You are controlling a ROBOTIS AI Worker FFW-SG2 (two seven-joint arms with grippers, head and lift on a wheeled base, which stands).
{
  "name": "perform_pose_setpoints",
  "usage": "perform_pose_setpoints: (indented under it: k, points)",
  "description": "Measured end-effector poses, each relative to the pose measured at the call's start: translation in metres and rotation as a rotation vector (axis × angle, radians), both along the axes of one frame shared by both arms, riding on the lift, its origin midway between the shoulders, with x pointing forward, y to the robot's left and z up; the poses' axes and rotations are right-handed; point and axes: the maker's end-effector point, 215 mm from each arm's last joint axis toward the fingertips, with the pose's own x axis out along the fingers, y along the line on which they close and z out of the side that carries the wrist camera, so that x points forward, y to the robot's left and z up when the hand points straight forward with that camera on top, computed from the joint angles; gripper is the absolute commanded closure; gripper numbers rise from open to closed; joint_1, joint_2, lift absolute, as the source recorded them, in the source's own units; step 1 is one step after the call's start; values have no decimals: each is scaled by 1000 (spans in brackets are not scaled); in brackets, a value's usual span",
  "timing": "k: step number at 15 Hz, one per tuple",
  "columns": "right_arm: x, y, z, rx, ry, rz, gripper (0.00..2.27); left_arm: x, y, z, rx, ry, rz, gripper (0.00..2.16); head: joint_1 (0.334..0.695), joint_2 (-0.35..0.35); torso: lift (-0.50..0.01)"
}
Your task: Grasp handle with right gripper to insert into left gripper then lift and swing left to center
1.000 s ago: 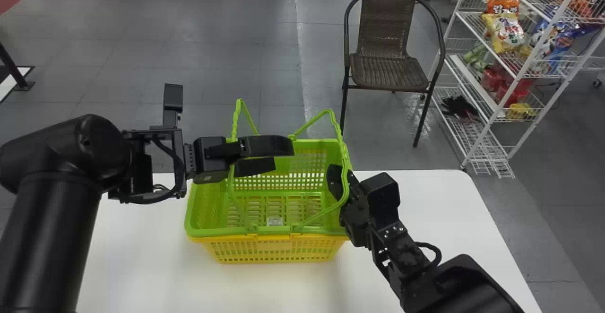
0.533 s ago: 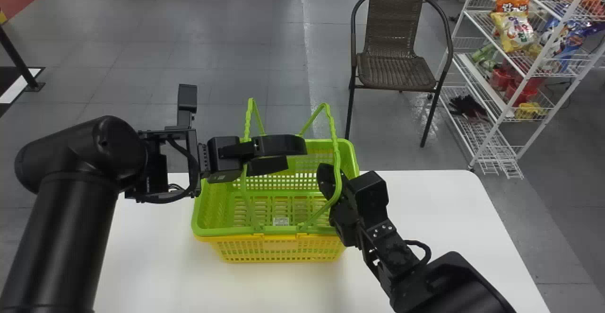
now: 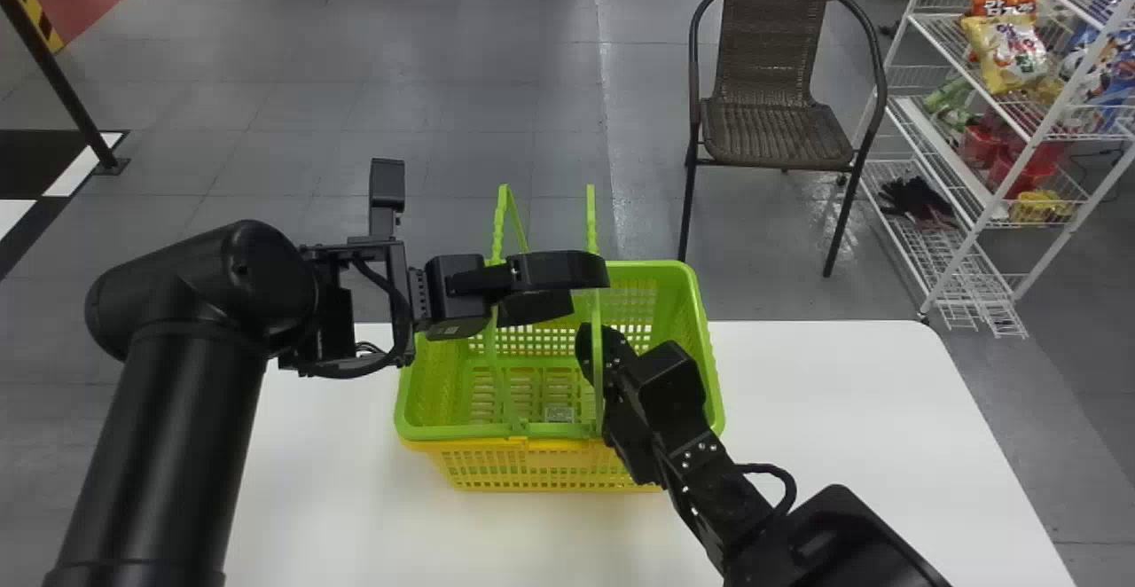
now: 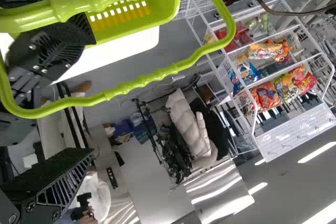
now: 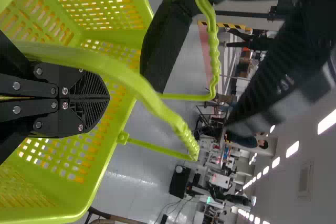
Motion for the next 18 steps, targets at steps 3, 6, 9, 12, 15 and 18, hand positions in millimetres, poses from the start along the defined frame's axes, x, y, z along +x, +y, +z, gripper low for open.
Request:
perform_pose_setpoints:
  k: [3,6,9,12,15,18]
  points:
    - [-6,9,-4,-8,1,19,2233,0,-1,1,-3,-1,0,73,695,27,0]
    - [-14,-3,-10,-5,-2,10,2233,2,-1,4,-6,-9,2,73,695,21,0]
    - [-28,-35,-9,9,-23,-15,2233,2,-4,7,-16,-12,-4,73,695,-17,0]
    - [-54,-71,5,46,-63,-46,2233,1,-10,6,-15,-11,-7,73,695,-57,0]
    - [-78,-100,13,85,-90,-78,2233,0,-16,5,-10,-13,-12,93,695,-107,0]
    - [-100,-123,10,113,-102,-104,2233,1,-19,8,-14,-14,-11,93,695,-137,0]
